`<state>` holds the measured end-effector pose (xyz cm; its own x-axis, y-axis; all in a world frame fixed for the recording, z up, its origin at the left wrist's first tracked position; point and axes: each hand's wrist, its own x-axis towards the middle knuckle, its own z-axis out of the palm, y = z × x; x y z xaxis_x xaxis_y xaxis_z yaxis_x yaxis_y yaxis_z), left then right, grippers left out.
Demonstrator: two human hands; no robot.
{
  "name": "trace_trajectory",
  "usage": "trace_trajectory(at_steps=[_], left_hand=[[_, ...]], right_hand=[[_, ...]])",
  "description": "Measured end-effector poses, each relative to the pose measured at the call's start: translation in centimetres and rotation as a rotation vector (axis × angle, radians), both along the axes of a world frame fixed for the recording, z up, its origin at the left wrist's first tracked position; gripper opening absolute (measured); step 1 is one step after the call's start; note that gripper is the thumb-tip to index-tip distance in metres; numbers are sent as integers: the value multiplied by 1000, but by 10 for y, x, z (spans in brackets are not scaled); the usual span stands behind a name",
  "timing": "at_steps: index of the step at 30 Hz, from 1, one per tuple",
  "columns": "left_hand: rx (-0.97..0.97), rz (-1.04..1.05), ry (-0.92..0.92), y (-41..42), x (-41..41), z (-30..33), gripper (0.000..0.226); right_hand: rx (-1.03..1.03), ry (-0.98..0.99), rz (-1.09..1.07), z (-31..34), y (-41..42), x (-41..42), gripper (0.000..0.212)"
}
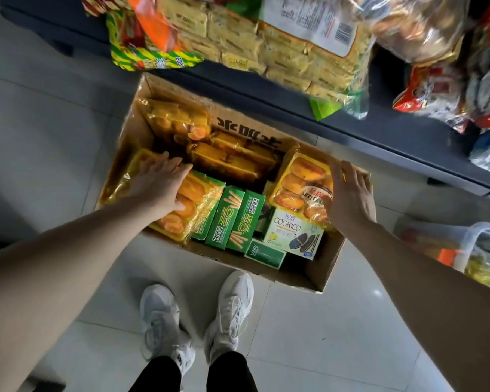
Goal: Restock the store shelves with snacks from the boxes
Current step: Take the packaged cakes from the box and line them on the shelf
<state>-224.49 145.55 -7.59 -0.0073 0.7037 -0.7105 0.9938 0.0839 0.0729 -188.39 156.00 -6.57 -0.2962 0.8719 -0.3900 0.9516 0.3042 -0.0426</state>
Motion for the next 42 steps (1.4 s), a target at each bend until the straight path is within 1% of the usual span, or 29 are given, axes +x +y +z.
trace_trajectory(at_steps=[3, 5, 7, 10, 13, 15, 19, 20, 23, 25, 27, 29, 32, 33, 35, 37, 40, 41, 42], left_hand=[[-3, -102, 92, 3, 1, -3, 101], [6, -159, 166, 1, 3, 0, 103], [2, -180, 219, 0, 3, 7, 101], [15, -256, 269, 2, 1, 22, 90], [25, -293, 284, 4, -6, 38, 75], [0, -256, 285, 1, -11, 52, 64], [-25, -222, 284, -22, -10, 90, 54], [-17, -196, 277, -29, -9, 102, 51], [92, -62, 201, -46, -8, 143, 53], [63, 54, 143, -54, -8, 175, 59], [57, 146, 131, -60, -6, 209, 64], [107, 206, 111, -62, -4, 246, 73], [201, 292, 1, -63, 0, 309, 82], [253, 303, -33, -63, 0, 332, 82], [328, 320, -65, -61, 1, 385, 75], [347, 342, -76, -55, -1, 431, 66], [359, 360, -163, -51, -12, 492, 67], [377, 341, -148, -50, -18, 510, 66], [408, 304, -90, -49, -22, 535, 67]], right_hand=[[-38, -97, -1, -5, -2, -8, 92], [9, -156, -29, -3, -10, -17, 85], [72, -160, -73, 1, -18, -26, 76], [102, -160, -85, 9, -29, -33, 65], [46, -198, -60, 25, -35, -34, 51], [-8, -222, -70, 39, -43, -37, 50], [-161, -130, -261, 77, -67, -48, 50], [-184, -108, -286, 88, -72, -51, 53], [-185, -44, -268, 130, -85, -56, 74], [-184, 3, -219, 163, -90, -58, 79], [-187, 35, -168, 197, -92, -59, 79], [-168, 53, -119, 233, -91, -61, 77], [-126, 87, -58, 297, -88, -68, 63], [-99, 114, -37, 320, -88, -71, 58], [-41, 157, -7, 369, -86, -78, 52], [8, 178, 16, 418, -81, -87, 49], [59, 159, 66, 489, -72, -100, 41], [97, 166, 88, 510, -69, -104, 40], [143, 190, 112, 530, -66, -107, 40]])
